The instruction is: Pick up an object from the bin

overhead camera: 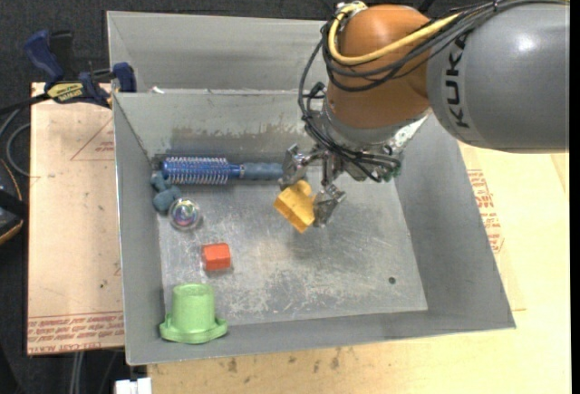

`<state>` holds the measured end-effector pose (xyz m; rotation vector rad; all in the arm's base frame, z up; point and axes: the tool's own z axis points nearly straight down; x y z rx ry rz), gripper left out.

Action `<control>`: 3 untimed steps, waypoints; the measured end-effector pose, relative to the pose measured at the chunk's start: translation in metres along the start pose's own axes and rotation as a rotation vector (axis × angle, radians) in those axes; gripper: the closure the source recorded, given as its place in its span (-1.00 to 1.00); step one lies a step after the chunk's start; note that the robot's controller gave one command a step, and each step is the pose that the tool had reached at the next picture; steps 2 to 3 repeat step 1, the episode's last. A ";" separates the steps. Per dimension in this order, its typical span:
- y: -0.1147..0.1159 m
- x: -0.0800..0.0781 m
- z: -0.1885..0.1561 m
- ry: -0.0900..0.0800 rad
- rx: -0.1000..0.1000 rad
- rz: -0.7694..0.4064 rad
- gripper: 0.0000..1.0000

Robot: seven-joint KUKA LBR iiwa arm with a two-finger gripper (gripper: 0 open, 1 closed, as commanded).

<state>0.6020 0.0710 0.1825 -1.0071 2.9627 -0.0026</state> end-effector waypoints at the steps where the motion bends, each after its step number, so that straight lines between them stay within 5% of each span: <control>1: -0.018 0.002 -0.063 0.001 0.000 0.009 1.00; 3: -0.018 0.002 -0.063 0.001 0.000 0.009 1.00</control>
Offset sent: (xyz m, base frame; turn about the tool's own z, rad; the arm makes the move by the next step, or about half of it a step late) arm 0.0062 -0.0155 0.0589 0.0045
